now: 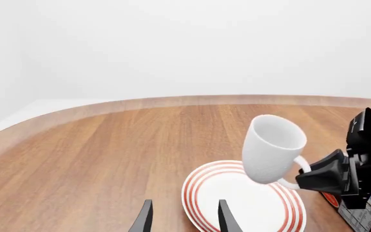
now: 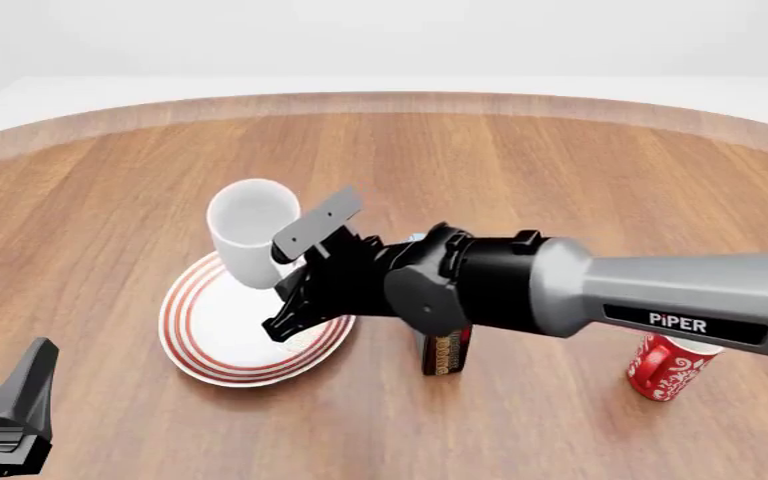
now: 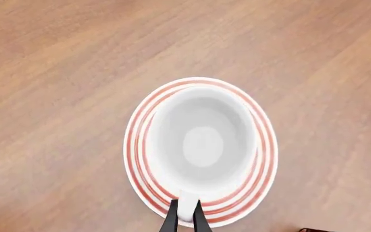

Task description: Pick up the white mug and put it on the plate, and put the chocolate pudding to the right of the plate.

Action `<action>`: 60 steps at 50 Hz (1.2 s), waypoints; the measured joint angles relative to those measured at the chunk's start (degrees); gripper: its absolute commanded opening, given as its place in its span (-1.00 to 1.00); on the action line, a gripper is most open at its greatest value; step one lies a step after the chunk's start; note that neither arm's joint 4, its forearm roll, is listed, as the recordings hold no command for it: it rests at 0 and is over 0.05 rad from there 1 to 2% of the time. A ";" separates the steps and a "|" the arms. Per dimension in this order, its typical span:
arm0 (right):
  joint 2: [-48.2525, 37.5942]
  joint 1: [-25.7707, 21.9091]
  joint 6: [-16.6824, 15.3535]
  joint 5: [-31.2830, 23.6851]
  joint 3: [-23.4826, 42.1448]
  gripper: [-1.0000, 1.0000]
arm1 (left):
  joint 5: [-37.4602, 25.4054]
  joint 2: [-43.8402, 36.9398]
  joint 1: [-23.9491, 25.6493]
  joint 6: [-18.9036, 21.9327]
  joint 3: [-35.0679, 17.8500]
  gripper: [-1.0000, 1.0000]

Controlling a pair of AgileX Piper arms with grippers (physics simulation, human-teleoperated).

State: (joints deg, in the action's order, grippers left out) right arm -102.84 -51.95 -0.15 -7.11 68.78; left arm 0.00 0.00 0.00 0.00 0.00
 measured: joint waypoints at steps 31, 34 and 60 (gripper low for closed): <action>-4.85 -0.03 2.35 1.82 2.10 -1.00 | 0.00 0.00 0.00 0.00 0.00 1.00; -5.29 -0.01 2.57 2.02 2.25 -1.00 | 0.00 0.00 0.00 0.00 0.00 1.00; -9.00 0.25 3.85 3.37 3.66 -1.00 | 0.00 0.00 0.00 0.00 0.00 1.00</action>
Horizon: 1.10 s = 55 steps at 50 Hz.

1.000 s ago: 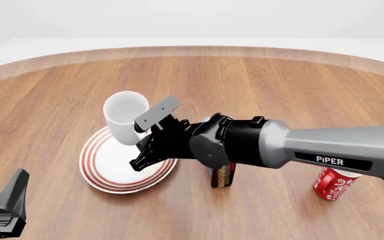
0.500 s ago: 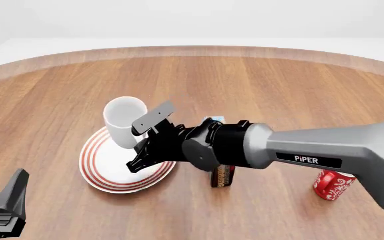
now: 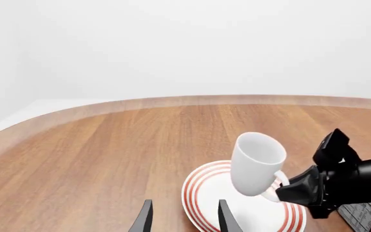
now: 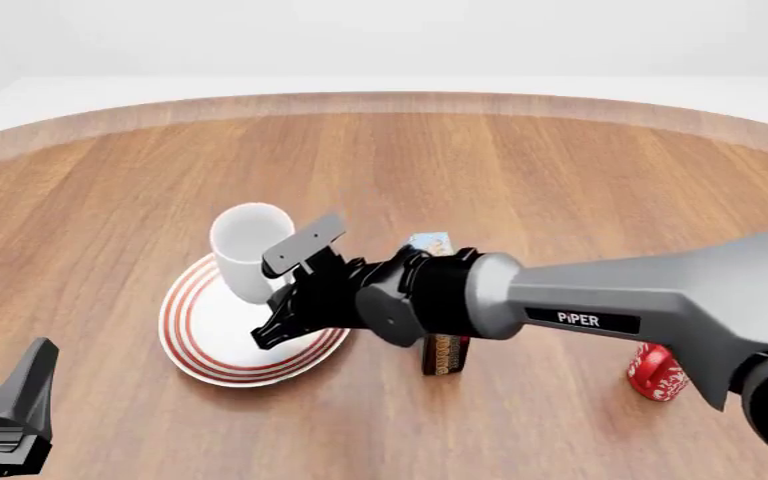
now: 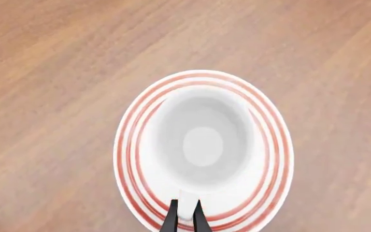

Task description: Pick up the white mug and put it on the plate, and put the chocolate pudding to the right of the plate.

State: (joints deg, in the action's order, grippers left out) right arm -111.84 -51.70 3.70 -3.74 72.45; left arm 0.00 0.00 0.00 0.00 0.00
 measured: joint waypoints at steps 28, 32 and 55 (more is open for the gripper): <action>-3.10 -0.30 1.63 0.75 0.88 -1.00 | 0.00 0.00 0.00 0.00 0.00 1.00; -3.43 -0.42 1.92 0.81 0.89 -1.00 | 0.00 0.00 0.00 0.00 0.00 1.00; -5.10 -0.82 3.25 0.80 1.39 -1.00 | 0.00 0.00 0.00 0.00 0.00 1.00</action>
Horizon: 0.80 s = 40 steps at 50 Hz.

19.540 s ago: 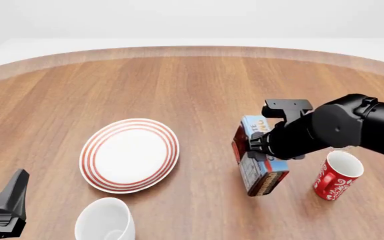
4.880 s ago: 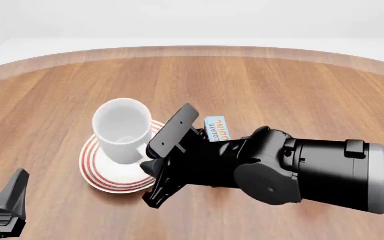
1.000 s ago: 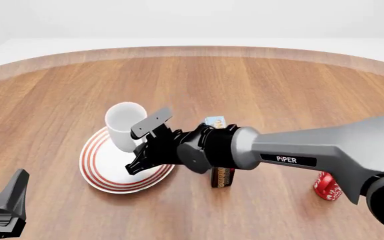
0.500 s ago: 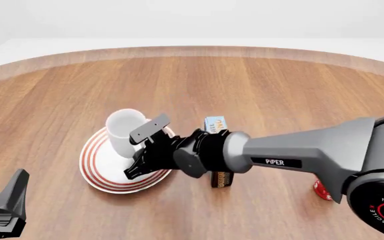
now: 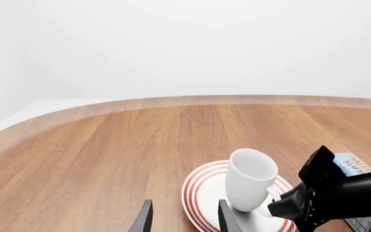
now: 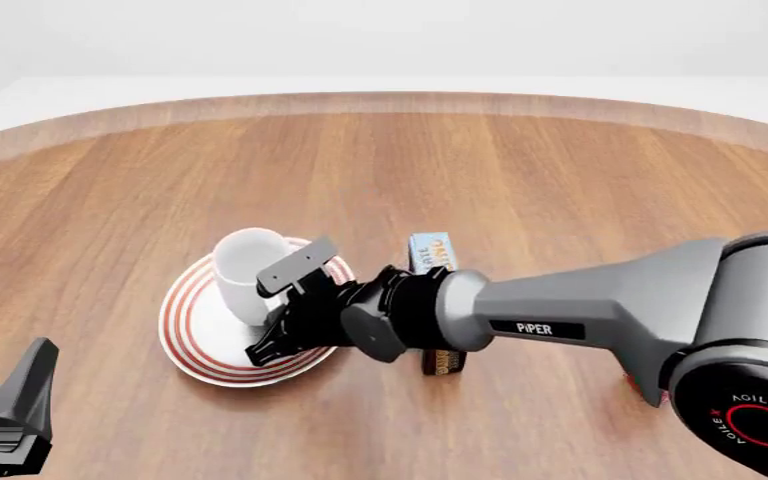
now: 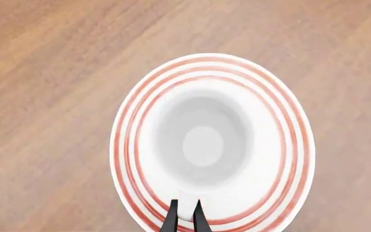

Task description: Pick up the white mug and put it on the plate, and put the chocolate pudding to the right of the plate.

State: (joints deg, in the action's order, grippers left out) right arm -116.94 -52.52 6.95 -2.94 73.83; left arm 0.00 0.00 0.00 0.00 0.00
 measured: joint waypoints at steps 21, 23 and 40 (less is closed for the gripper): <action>-0.87 -0.21 0.67 -0.23 0.29 -1.00 | 0.00 0.00 0.00 0.00 0.00 1.00; -0.89 -0.23 0.73 -0.24 0.31 -1.00 | 0.00 0.00 0.00 0.00 0.00 1.00; -0.95 -0.24 1.00 -0.48 0.51 -1.00 | 0.00 0.00 0.00 0.00 0.00 1.00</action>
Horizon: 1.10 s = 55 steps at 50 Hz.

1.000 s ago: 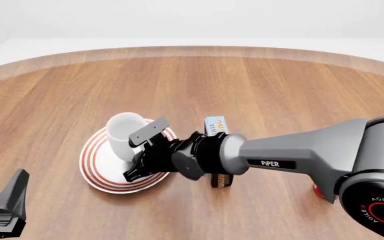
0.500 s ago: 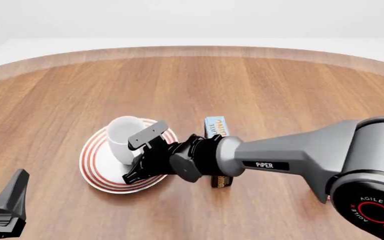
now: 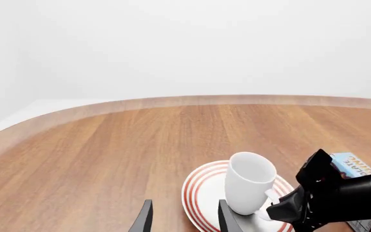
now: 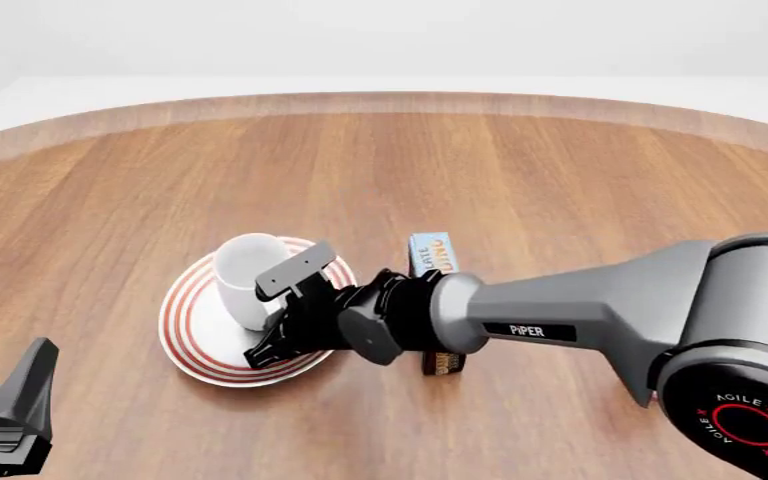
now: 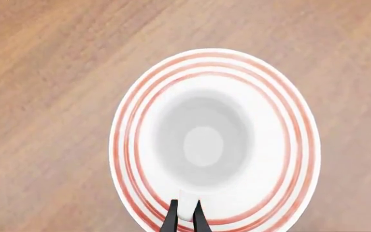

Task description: Pick up the white mug and put it on the plate, and put the chocolate pudding to the right of the plate.

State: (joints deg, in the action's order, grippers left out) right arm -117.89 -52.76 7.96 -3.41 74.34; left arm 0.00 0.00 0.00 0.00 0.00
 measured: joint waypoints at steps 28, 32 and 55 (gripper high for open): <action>0.32 0.16 0.62 -0.38 0.11 1.00 | 0.00 0.00 0.00 0.00 0.00 1.00; 0.90 0.05 0.56 -0.40 -0.14 1.00 | 0.00 0.00 0.00 0.00 0.00 1.00; 4.98 -0.59 -0.45 -0.88 -1.89 1.00 | 0.00 0.00 0.00 0.00 0.00 1.00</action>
State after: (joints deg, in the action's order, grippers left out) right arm -112.92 -53.35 7.51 -4.29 72.46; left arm 0.00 0.00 0.00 0.00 0.00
